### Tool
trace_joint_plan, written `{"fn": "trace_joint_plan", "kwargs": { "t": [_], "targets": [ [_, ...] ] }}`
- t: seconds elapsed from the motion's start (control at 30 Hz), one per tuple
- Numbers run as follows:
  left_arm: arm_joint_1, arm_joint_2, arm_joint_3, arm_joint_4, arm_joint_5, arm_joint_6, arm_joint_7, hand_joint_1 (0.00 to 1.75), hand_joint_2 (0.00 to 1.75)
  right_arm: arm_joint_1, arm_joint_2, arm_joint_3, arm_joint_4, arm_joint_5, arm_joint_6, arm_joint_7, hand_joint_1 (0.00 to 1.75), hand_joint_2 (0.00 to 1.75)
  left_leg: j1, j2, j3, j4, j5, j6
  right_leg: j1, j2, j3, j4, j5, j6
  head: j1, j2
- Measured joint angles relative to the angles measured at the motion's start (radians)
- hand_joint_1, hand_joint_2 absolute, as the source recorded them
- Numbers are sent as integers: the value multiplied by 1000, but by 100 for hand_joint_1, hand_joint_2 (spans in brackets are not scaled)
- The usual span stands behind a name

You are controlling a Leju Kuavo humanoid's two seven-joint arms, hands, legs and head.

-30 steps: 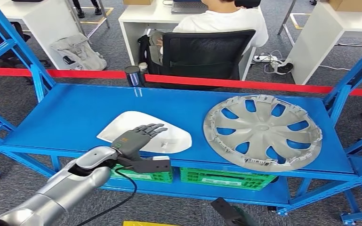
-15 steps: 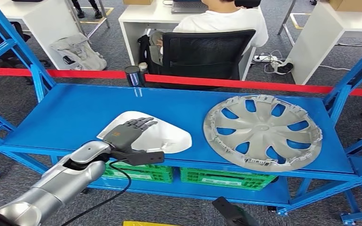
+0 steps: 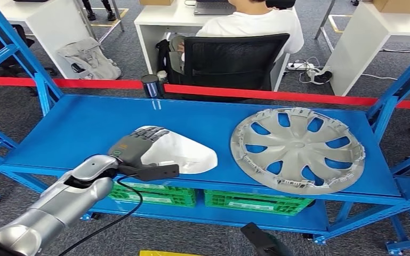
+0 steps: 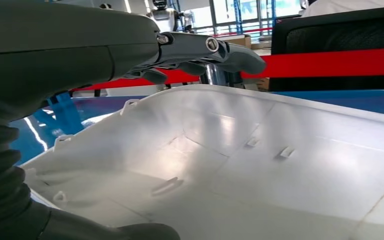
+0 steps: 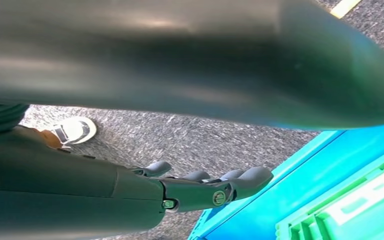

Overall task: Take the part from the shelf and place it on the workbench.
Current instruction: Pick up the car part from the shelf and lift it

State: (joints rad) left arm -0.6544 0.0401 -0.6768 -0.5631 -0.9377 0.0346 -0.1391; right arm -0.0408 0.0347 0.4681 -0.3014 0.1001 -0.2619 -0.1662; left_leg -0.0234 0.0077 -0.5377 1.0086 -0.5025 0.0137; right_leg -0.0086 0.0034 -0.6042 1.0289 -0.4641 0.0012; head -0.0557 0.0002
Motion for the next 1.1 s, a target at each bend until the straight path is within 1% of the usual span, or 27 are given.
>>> {"fn": "trace_joint_plan", "kwargs": {
  "t": [0.3,0.53,0.77,0.9,1.1],
  "targets": [
    [-16,18,32,5,-2,22,28,0,175,0,0,0,0,-6,9,-11,0,0,0,0,0,0,0,0,0,0,0,0,0,0,0,0],
    [-26,28,74,6,1,41,65,0,175,0,0,0,0,-14,7,-15,0,0,0,0,0,0,0,0,0,0,0,0,0,0,0,0],
    [-38,28,131,8,44,10,89,0,175,0,0,0,0,-18,8,-14,0,0,0,0,0,0,0,0,0,0,0,0,0,0,0,0],
    [-43,26,167,14,115,-60,88,0,175,-1,0,0,0,-14,10,-13,0,0,0,0,0,0,0,0,0,0,0,0,0,0,0,0],
    [-54,29,239,45,241,-231,88,0,175,-9,0,9,0,4,15,3,0,0,0,0,0,0,0,0,0,0,0,0,0,0,0,0]
  ]
}}
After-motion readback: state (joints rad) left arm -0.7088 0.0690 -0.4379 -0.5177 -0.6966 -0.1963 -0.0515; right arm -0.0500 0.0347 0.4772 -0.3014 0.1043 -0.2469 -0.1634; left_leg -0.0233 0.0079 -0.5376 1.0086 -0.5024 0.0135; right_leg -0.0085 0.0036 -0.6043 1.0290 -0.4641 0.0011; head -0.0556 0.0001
